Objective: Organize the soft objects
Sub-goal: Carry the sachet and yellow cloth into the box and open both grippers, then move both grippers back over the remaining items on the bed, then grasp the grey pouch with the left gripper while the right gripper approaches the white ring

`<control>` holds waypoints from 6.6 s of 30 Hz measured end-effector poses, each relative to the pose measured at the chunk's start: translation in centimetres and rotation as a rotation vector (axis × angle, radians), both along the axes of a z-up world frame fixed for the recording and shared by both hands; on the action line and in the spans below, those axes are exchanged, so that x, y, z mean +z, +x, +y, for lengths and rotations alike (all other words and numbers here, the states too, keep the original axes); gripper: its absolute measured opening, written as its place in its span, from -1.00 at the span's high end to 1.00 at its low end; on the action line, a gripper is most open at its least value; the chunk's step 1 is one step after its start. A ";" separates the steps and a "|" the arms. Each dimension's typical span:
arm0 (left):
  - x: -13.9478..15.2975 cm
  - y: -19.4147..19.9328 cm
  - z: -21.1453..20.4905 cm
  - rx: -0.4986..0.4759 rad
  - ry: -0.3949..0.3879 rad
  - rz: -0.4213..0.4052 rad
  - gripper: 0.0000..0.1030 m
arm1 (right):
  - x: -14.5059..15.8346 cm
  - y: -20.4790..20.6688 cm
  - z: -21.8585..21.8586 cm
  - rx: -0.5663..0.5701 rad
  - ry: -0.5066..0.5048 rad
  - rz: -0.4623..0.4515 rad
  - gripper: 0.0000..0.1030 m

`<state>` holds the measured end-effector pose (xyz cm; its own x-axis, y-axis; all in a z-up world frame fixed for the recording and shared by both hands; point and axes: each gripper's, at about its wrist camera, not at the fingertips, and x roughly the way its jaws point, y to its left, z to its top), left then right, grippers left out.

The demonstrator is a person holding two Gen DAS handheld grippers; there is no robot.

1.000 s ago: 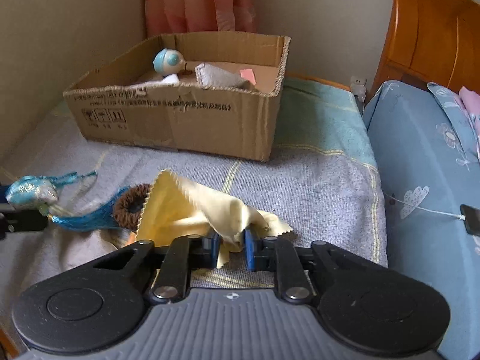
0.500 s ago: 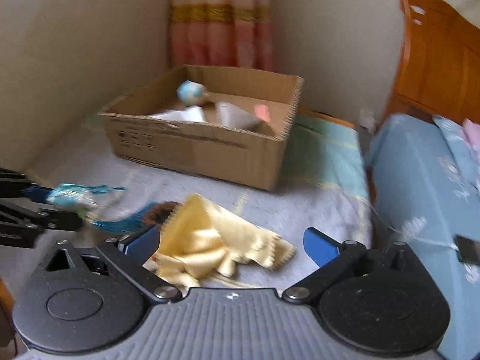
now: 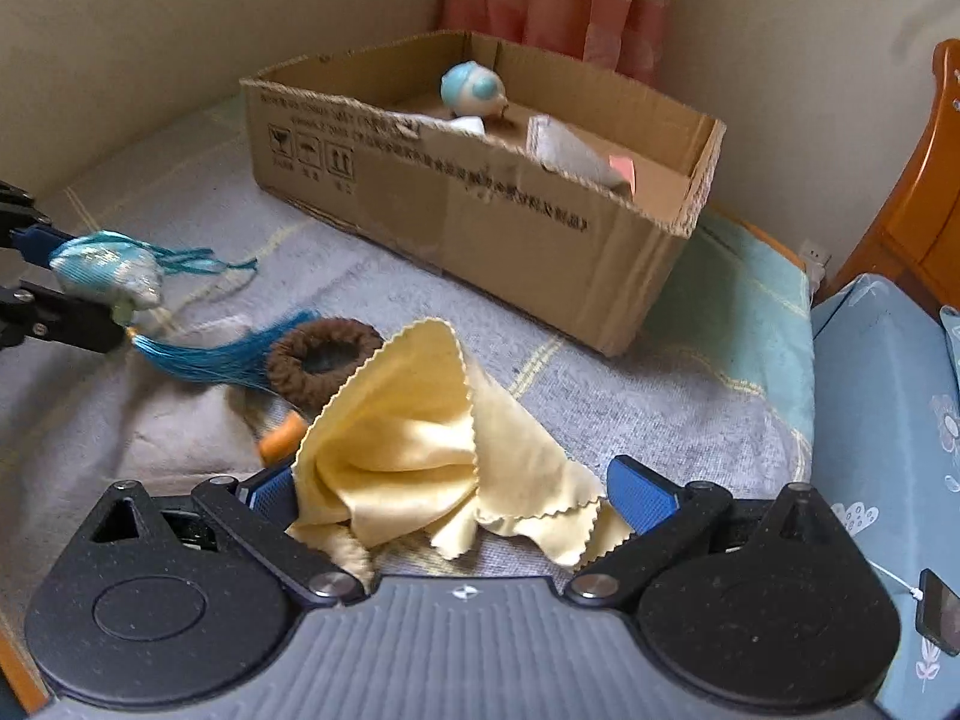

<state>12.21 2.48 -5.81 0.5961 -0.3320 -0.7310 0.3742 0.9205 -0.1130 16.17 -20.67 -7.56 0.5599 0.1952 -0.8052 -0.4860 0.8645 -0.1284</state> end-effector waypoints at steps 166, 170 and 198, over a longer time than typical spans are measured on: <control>-2.2 -1.8 -4.0 -0.101 0.069 0.100 -0.98 | -0.4 -6.6 -0.9 -0.206 0.083 0.035 -1.00; -2.4 -1.1 -4.7 -0.145 0.100 0.067 -0.97 | -0.5 -7.0 -1.2 -0.183 0.091 0.023 -1.00; -0.7 -0.3 -4.2 -0.084 0.093 0.006 0.05 | -0.5 -7.2 -1.2 -0.189 0.092 0.014 -1.00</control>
<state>11.92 -1.77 -6.47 0.5643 -0.3115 -0.7645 0.4504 0.8923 -0.0311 8.92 -21.91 -8.04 0.5827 0.1607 -0.7966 -0.3148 0.9483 -0.0390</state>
